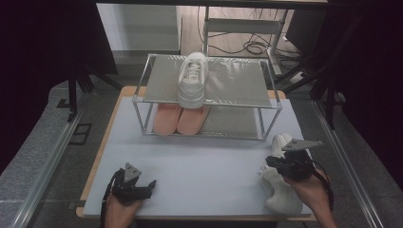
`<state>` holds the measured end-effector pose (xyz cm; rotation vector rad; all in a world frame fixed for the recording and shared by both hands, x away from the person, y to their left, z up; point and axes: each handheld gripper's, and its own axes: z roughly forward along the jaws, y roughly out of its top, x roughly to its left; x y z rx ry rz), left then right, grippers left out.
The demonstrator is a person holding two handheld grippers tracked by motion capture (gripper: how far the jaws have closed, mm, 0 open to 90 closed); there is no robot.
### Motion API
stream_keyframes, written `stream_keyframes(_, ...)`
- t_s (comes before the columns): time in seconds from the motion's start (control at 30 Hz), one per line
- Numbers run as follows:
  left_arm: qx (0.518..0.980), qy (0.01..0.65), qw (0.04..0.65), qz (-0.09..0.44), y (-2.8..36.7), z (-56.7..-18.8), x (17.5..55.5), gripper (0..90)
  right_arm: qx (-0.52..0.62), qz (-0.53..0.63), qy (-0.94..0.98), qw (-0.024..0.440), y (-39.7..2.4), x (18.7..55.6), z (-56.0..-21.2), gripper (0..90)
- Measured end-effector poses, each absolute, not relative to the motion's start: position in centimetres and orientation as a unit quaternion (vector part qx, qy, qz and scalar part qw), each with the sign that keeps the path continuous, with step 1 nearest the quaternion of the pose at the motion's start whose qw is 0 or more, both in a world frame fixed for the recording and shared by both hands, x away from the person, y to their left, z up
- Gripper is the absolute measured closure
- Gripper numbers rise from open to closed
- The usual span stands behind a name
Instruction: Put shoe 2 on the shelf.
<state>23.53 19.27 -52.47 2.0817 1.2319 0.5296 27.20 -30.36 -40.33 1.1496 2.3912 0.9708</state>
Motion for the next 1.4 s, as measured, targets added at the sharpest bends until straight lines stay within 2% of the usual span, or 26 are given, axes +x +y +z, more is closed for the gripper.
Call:
stream_keyframes(0.5, 0.794, 0.471, 0.327, 0.201, 19.3, -52.5, 23.5, 14.1, 0.468, 0.319, 0.799, 0.202, -36.1, 25.9, -40.1, 90.0)
stream_keyframes(1.4, 0.795, 0.47, 0.327, 0.201, 19.3, -52.5, 23.5, 14.1, 0.485, 0.307, 0.787, 0.226, -37.2, 25.6, -41.4, 90.0)
